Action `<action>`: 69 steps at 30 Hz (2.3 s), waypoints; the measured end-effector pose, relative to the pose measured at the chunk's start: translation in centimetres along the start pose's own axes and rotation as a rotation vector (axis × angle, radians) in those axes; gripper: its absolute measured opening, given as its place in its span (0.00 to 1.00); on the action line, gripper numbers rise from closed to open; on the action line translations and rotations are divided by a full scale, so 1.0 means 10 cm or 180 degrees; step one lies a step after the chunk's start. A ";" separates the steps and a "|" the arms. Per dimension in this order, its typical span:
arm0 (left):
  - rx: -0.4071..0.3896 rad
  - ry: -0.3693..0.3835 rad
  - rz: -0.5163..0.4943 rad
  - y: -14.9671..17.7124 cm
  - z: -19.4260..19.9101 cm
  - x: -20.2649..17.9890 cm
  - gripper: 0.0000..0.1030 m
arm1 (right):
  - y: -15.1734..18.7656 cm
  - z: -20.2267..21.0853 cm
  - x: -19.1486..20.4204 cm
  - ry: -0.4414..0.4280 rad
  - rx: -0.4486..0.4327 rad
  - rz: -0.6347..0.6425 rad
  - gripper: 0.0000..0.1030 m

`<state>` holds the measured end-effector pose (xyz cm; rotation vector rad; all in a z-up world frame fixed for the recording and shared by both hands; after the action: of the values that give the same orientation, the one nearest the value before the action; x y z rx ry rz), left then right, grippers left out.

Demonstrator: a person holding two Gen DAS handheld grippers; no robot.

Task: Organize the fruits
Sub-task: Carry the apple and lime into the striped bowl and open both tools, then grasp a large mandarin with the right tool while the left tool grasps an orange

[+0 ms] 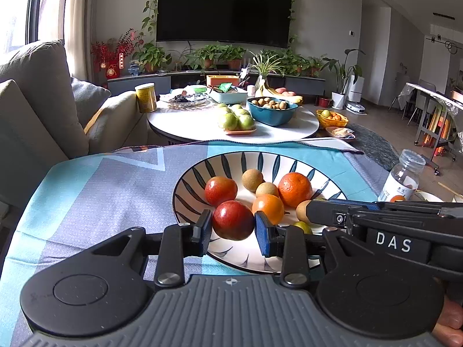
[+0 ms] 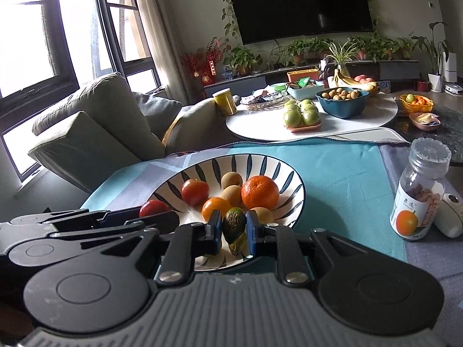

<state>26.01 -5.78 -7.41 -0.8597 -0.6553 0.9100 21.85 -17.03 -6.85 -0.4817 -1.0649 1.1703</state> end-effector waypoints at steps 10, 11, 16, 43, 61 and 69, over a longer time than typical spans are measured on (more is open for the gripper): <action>-0.0052 -0.0092 -0.0071 -0.03 0.06 0.02 0.33 | 0.02 -0.02 0.01 -0.0075 0.0029 -0.0054 0.76; -0.0061 -0.0098 -0.0069 -0.04 0.07 0.02 0.33 | 0.01 -0.02 0.01 -0.0075 0.0022 -0.0054 0.76; -0.0092 -0.0128 -0.0062 -0.05 0.16 0.05 0.33 | 0.01 -0.01 0.02 -0.0059 0.0010 -0.0042 0.76; -0.0159 -0.0369 0.0090 0.16 0.77 0.23 0.33 | 0.10 0.37 0.12 -0.0080 -0.0076 -0.0001 0.76; -0.0115 -0.0487 0.0258 0.48 1.13 0.33 0.33 | 0.38 0.63 0.34 -0.0223 0.0056 0.0180 0.76; -0.0069 -0.0532 0.0350 0.63 1.19 0.41 0.34 | 0.57 0.58 0.49 -0.0297 0.0247 0.0275 0.76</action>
<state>16.01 4.12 -6.24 -0.8514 -0.7691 1.0840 13.97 -11.66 -6.62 -0.4189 -1.0830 1.3164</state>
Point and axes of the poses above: each gripper's, at about its wrist camera, not at the fingertips, and z roughly against the way its jaws point, x to its left, y to its underside, the point moved 9 cm from there along -z, roughly the way its jaws point, and after that the axes turned 12 degrees about -z, right-handed, at the moved point
